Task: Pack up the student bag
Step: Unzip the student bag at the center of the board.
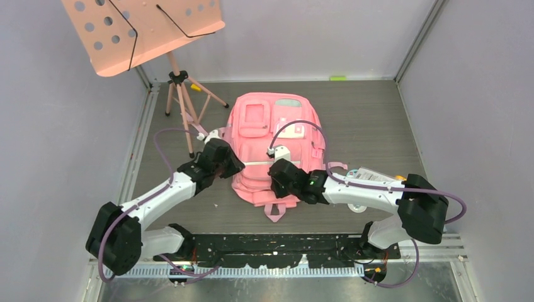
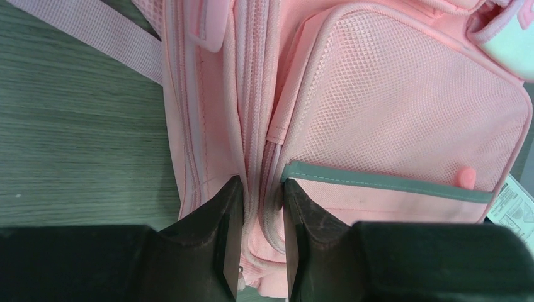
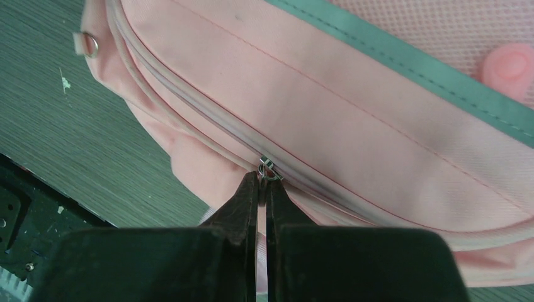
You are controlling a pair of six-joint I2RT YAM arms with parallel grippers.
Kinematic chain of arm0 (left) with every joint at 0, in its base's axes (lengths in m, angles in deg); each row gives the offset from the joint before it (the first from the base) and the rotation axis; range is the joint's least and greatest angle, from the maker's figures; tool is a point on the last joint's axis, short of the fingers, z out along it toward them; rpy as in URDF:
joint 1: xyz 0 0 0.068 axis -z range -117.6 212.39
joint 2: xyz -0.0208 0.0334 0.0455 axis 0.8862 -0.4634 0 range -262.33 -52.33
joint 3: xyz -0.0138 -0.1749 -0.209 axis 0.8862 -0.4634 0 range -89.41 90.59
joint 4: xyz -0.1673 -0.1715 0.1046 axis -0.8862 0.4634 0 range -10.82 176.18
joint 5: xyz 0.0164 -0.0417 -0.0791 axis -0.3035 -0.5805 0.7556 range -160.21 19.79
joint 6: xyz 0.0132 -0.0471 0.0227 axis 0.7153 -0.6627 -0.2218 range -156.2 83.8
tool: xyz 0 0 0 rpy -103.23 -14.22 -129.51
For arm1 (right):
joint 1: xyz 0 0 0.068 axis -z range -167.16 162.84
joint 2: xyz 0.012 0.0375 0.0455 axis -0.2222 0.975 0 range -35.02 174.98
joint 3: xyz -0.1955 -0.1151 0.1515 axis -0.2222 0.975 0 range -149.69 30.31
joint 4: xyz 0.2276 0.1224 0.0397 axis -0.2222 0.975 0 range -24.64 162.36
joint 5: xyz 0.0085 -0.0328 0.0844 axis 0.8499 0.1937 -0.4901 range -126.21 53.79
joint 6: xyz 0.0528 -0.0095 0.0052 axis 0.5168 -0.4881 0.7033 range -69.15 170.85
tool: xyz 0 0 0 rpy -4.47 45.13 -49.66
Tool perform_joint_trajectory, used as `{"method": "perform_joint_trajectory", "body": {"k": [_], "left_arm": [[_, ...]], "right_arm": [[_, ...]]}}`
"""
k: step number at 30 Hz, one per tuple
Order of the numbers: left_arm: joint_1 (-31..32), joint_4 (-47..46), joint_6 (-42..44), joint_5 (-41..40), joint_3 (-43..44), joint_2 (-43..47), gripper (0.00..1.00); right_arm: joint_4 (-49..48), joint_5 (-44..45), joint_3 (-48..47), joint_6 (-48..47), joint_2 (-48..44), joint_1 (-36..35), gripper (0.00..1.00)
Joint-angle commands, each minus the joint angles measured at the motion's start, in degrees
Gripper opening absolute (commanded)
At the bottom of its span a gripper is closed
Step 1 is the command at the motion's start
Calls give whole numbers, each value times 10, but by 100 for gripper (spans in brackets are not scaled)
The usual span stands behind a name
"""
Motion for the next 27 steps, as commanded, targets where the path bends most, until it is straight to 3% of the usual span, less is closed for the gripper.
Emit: {"method": "perform_joint_trajectory", "body": {"k": [1,6,10,13,16,18,21,27], "left_arm": [[64,-105,-72,22,-1,10,0],[124,-118,-75,13,15,-24,0],[134,-120,-51,18,23,-22,3],[134,-105,-18,4,19,18,20],[132,-50,17,-24,23,58,47],[121,1,36,-34,32,72,57],[79,51,58,-15,57,68,59],[-23,25,77,69,78,32,52]], "right_arm": [[-59,6,-36,0,4,-6,0],[-48,17,-25,-3,-17,-5,0],[-15,35,-13,-5,-45,-4,0],[12,55,-6,-5,-65,-2,0],[36,69,5,-3,-92,5,0],[45,73,13,0,-105,12,0],[52,76,22,5,-122,23,0],[54,65,28,8,-125,31,0]]}}
